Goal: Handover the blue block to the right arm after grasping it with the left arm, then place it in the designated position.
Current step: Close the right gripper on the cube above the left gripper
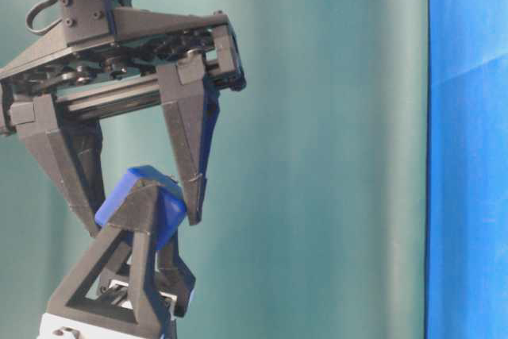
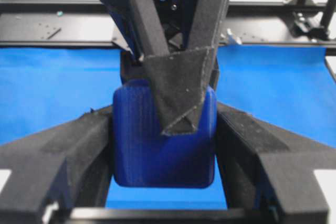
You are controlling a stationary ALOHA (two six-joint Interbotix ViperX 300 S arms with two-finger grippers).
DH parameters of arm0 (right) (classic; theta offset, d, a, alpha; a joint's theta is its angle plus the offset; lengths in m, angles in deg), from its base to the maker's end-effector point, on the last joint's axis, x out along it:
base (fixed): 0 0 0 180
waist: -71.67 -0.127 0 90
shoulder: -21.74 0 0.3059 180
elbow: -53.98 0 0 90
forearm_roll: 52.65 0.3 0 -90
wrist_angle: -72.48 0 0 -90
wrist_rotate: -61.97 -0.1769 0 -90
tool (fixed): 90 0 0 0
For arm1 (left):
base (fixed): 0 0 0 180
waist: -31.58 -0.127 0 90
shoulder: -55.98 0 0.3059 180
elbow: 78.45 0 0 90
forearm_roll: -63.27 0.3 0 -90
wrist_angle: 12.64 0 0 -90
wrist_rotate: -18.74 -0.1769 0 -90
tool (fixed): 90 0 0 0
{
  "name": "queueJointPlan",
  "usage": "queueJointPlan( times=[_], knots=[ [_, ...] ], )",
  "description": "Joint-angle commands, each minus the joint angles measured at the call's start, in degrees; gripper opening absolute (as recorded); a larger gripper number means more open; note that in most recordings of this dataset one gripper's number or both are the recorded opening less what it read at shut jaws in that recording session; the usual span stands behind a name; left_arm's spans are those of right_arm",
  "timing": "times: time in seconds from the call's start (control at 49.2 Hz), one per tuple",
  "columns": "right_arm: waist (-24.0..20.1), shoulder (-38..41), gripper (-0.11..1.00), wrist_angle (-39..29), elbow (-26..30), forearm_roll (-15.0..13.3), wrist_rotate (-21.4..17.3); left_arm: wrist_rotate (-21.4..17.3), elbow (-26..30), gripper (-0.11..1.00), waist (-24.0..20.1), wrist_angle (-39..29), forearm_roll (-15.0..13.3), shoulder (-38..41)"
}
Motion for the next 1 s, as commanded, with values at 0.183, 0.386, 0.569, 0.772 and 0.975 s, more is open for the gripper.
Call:
queueJointPlan(
  times=[0.183,0.386,0.569,0.772,0.975],
  knots=[
    [0.2,-0.7,0.54,0.2,1.4,0.3,-0.2,0.3,1.1,0.48,0.2,0.5,0.0,-0.8],
    [0.2,-0.7,0.54,0.0,1.4,0.3,-0.2,0.5,1.1,0.49,0.3,0.7,0.0,-0.8],
    [0.2,-0.7,0.54,0.0,1.4,0.3,-0.2,0.7,1.1,0.86,0.3,0.8,-0.2,-0.8],
    [0.2,-0.7,0.54,0.0,1.4,0.3,-0.2,0.8,0.9,0.93,0.2,0.8,-0.1,-1.0],
    [0.1,-2.6,0.54,-0.5,-0.4,0.3,-0.2,1.3,0.5,0.93,0.0,0.7,-0.2,-1.1]
  ],
)
